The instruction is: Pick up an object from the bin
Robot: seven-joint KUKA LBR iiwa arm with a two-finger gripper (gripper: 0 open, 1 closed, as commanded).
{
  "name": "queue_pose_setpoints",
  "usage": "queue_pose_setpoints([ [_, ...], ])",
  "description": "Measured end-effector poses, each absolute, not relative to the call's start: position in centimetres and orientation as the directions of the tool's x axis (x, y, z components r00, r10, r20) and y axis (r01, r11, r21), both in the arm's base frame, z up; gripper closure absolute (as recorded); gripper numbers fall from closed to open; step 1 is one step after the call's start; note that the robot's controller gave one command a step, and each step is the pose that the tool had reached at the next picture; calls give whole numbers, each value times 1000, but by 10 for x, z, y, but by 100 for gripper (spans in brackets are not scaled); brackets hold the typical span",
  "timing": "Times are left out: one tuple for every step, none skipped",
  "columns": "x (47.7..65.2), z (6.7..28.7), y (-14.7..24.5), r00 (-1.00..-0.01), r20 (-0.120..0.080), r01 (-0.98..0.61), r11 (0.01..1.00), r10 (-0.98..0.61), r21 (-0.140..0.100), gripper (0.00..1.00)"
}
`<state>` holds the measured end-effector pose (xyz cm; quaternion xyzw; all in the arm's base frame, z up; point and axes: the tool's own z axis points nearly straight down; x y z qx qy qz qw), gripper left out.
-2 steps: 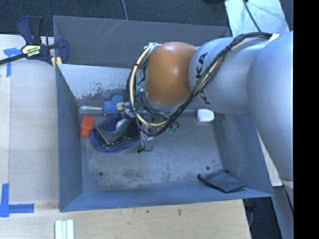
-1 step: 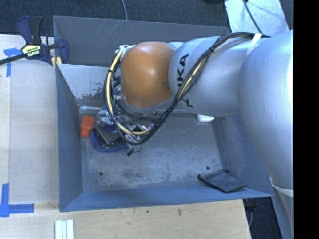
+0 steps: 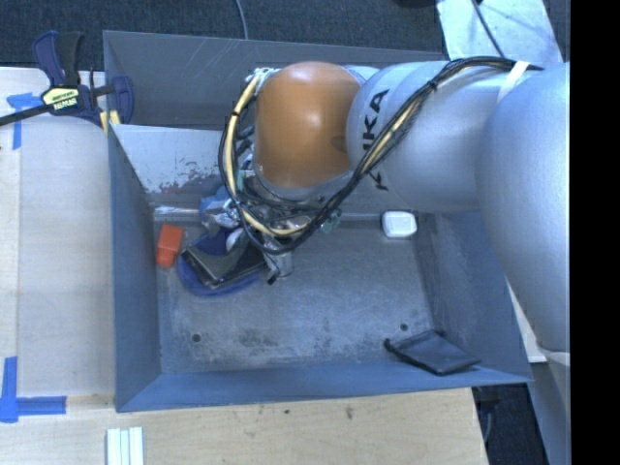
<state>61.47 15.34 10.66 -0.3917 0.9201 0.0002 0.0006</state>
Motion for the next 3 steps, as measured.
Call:
queue_pose_setpoints([
  [589, 73, 185, -356, -6, -934, 356, -934, -7, 0],
  [540, 72, 242, -91, -2, -996, 91, -996, -6, 0],
  [542, 75, 242, -97, -2, -995, 97, -995, -6, 100],
])
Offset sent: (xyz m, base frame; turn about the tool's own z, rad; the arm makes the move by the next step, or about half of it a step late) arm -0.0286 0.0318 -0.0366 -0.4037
